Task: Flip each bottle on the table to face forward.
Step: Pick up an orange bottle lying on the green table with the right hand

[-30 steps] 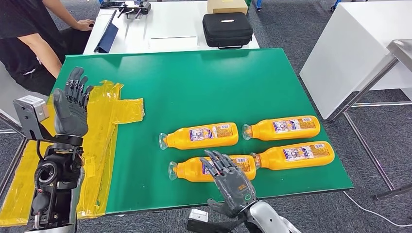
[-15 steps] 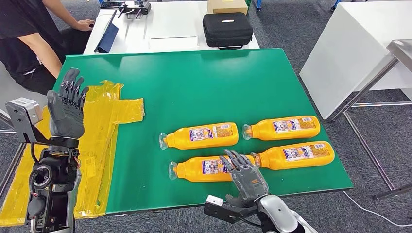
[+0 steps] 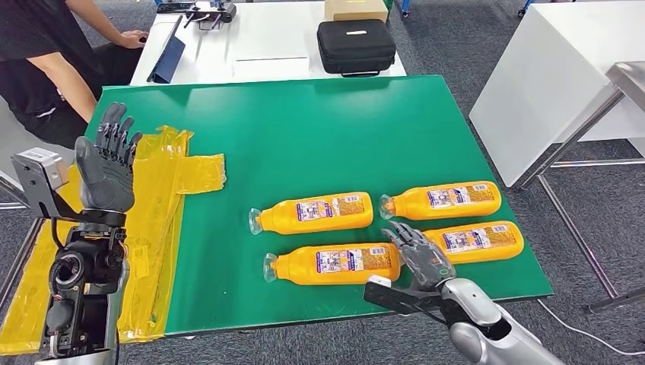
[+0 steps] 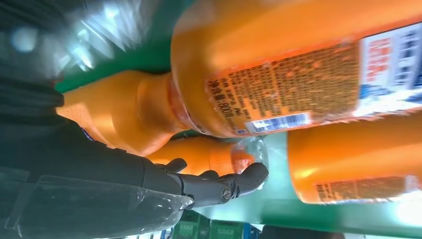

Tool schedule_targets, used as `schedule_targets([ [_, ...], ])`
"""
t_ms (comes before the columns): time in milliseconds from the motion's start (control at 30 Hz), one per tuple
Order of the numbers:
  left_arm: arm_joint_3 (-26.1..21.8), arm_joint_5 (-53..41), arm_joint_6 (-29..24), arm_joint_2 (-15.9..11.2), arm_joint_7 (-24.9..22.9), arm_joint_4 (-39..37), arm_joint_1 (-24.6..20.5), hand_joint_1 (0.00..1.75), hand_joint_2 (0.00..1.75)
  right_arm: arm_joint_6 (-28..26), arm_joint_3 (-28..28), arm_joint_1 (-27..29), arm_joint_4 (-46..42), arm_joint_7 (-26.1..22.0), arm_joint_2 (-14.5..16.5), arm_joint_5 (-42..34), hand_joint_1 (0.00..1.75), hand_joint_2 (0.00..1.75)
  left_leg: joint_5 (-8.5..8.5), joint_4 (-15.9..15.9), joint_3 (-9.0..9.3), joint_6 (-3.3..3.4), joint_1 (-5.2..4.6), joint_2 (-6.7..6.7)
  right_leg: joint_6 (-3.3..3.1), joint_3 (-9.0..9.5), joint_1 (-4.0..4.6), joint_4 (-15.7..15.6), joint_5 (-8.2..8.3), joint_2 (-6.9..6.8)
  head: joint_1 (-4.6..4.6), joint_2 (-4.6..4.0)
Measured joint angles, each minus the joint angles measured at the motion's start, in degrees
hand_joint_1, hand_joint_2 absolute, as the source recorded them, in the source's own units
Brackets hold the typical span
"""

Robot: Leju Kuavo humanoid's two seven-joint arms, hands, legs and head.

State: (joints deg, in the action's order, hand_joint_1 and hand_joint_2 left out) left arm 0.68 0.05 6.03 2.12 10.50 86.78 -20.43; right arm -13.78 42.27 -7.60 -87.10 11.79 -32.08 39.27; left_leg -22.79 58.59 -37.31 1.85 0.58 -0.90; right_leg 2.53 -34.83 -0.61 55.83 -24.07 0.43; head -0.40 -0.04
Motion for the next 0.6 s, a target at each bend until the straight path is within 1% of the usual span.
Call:
schedule_targets([
  [100, 0.38, 0.51, -0.49, -0.14, 0.31, -0.79, -0.64, 0.00, 0.00, -0.51, 3.01, -3.88, 2.30, -0.52, -1.34, -5.09, 0.00, 1.75, 0.00, 0.00, 0.00, 0.00, 0.00, 0.06, 0.00, -0.01, 0.00, 0.02, 0.01, 0.06, -0.01, 0.00],
  [233, 1.51, 1.23, -1.32, -0.37, 1.03, -2.35, -1.78, 0.00, 0.00, -1.69, 9.47, -11.79, 5.36, -1.70, -3.16, -12.31, 0.00, 1.75, 0.02, 0.00, 0.02, 0.01, 0.00, 0.13, 0.01, 0.00, 0.00, 0.02, 0.03, 0.15, 0.01, 0.00],
  [367, 2.35, 1.87, -1.95, -0.59, 1.80, -3.79, -2.31, 0.00, 0.00, -1.66, 16.06, -19.66, 6.64, -2.34, -3.66, -18.31, 0.00, 1.75, 0.05, 0.01, 0.03, 0.02, 0.00, 0.18, 0.04, -0.01, 0.00, 0.03, 0.06, 0.18, 0.00, 0.00],
  [467, 2.84, 2.05, -2.02, -0.65, 2.00, -4.53, -2.55, 0.00, 0.00, -1.63, 19.77, -23.61, 6.96, -2.21, -3.78, -20.05, 0.00, 1.75, 0.07, 0.01, 0.02, 0.02, 0.01, 0.12, 0.04, -0.01, 0.00, 0.04, 0.06, 0.15, 0.01, 0.00],
  [533, 2.94, 2.16, -2.09, -0.77, 2.13, -4.89, -2.62, 0.00, 0.00, -0.52, 21.87, -25.50, 6.97, -2.22, -3.81, -22.44, 0.00, 1.75, 0.07, 0.01, -0.01, 0.02, 0.00, 0.12, 0.05, -0.01, 0.00, 0.07, 0.06, 0.16, 0.00, 0.00],
  [600, 3.03, 2.30, -2.16, -0.92, 2.45, -5.24, -2.71, 0.00, 0.00, 2.82, 24.94, -28.31, 5.67, -1.74, -4.09, -27.59, 0.00, 1.75, 0.06, 0.01, -0.03, 0.02, -0.01, 0.21, 0.05, -0.04, -0.01, 0.09, 0.06, 0.19, 0.01, 0.00],
])
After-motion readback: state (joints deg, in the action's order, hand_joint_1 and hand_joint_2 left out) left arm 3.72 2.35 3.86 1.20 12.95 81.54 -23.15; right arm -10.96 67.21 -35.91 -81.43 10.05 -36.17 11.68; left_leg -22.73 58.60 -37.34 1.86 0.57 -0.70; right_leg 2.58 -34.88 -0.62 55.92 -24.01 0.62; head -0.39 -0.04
